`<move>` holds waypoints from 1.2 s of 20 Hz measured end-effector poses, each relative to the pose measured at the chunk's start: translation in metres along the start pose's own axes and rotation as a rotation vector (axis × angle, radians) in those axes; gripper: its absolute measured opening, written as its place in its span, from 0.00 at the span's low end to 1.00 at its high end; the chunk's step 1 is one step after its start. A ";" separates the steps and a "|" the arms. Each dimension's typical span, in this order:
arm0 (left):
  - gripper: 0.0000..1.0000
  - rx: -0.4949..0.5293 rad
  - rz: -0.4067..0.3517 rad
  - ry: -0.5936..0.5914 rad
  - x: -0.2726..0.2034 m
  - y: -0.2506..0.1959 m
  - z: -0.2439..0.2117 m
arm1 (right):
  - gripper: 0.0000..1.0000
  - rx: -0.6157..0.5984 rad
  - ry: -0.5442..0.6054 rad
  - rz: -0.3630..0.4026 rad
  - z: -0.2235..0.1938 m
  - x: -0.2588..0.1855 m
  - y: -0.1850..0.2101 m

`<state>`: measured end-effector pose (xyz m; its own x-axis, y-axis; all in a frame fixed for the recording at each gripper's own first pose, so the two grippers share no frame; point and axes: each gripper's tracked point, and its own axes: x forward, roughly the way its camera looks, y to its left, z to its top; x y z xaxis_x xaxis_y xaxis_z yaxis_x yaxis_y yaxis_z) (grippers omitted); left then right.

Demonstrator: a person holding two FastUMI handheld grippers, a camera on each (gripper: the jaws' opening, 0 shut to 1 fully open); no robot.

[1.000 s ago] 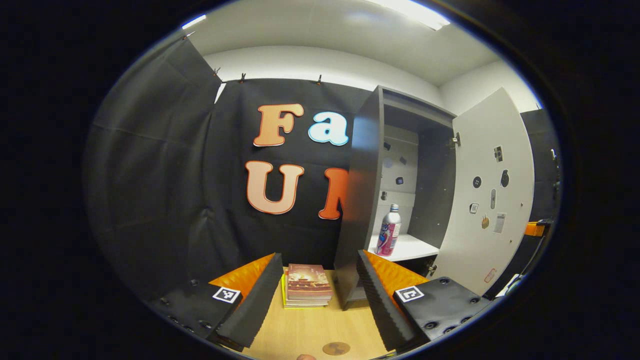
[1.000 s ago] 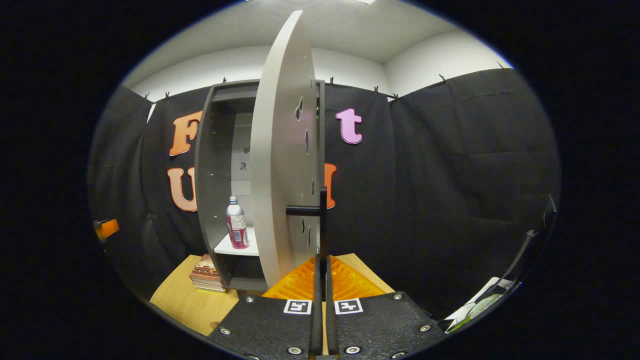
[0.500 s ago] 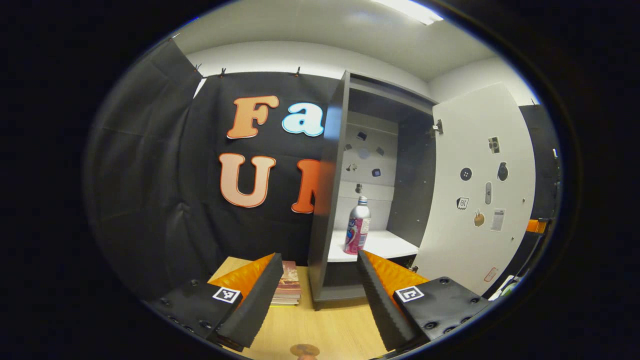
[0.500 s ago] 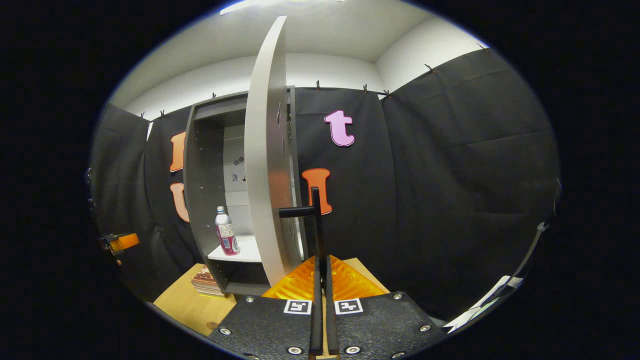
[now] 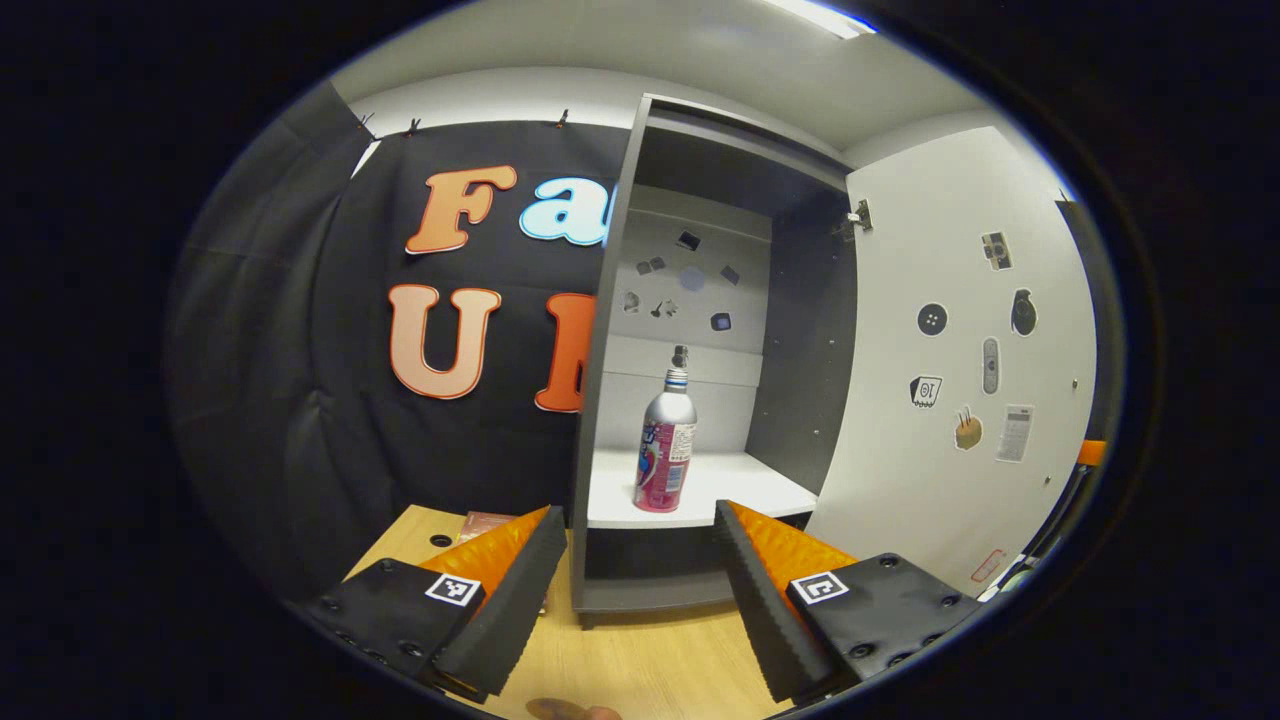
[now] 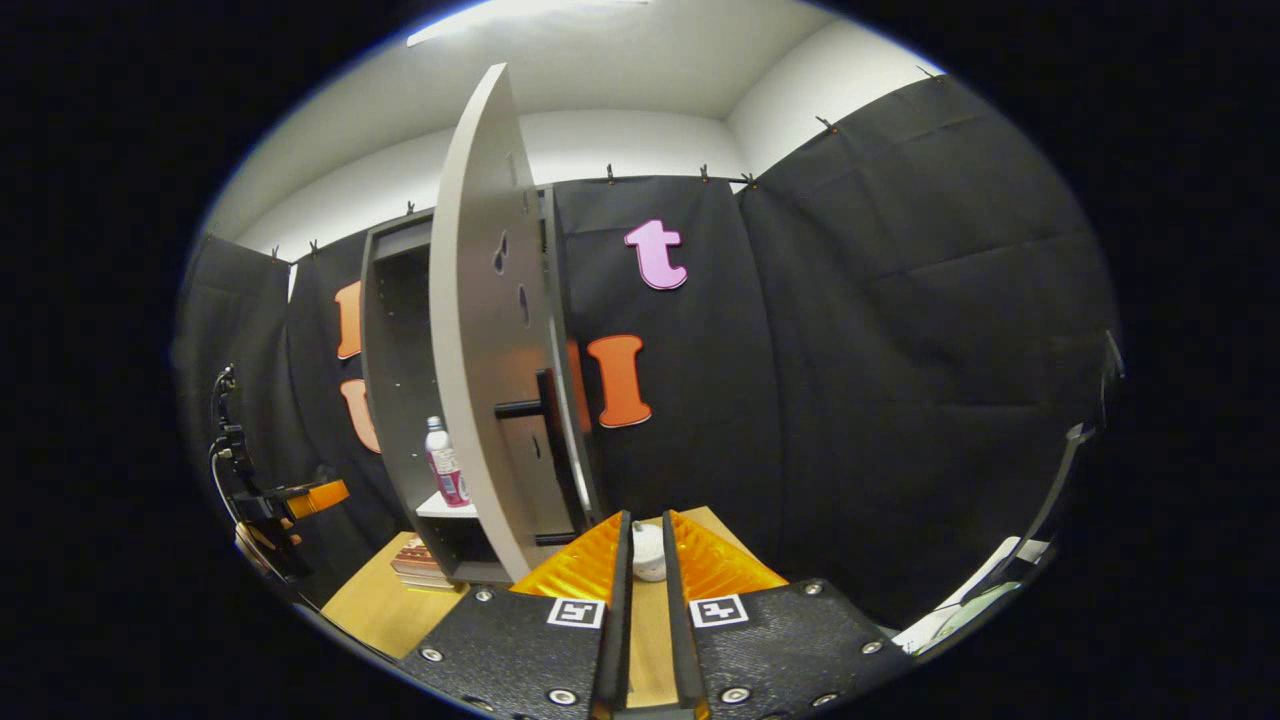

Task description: Open the cabinet door with the right hand, grasp the bottle in the cabinet with the left hand and place it on the coaster, then close the cabinet door with the right hand.

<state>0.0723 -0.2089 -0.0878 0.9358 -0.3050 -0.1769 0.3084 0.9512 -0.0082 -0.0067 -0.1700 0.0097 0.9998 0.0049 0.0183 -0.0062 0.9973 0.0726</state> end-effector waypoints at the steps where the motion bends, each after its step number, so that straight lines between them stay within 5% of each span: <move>1: 0.97 -0.006 -0.003 -0.006 0.010 -0.007 0.002 | 0.25 -0.010 0.005 -0.030 -0.002 -0.001 -0.010; 2: 0.97 -0.005 -0.003 -0.008 0.020 -0.009 0.006 | 0.24 -0.008 0.004 -0.050 0.000 -0.001 -0.017; 3: 0.94 -0.002 0.002 -0.012 0.031 -0.012 0.009 | 0.43 -0.001 0.000 -0.054 0.002 0.001 -0.020; 6: 0.94 -0.004 0.000 -0.016 0.071 -0.022 0.016 | 0.75 -0.010 0.004 -0.070 0.001 0.008 -0.024; 8: 0.94 0.023 0.008 -0.011 0.094 -0.023 0.016 | 0.84 -0.038 0.010 -0.087 -0.002 0.014 -0.029; 9: 0.94 0.031 0.009 -0.009 0.108 -0.026 0.015 | 0.96 -0.048 0.013 -0.093 -0.004 0.017 -0.030; 12: 1.00 0.056 0.011 -0.018 0.142 -0.032 0.018 | 0.93 -0.045 0.014 -0.110 -0.005 0.028 -0.031; 16: 1.00 0.035 0.000 0.014 0.181 -0.038 0.006 | 0.93 -0.022 0.011 -0.145 -0.002 0.027 -0.050; 17: 0.94 0.037 0.013 0.019 0.189 -0.035 0.007 | 0.93 -0.018 0.011 -0.155 -0.002 0.026 -0.054; 24: 0.97 0.057 0.042 0.031 0.238 -0.024 0.003 | 0.93 0.031 0.004 -0.218 0.000 0.026 -0.084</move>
<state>0.2880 -0.3042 -0.1266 0.9425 -0.2627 -0.2066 0.2795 0.9585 0.0561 0.0203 -0.2535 0.0040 0.9777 -0.2099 -0.0051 0.2093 0.9722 0.1052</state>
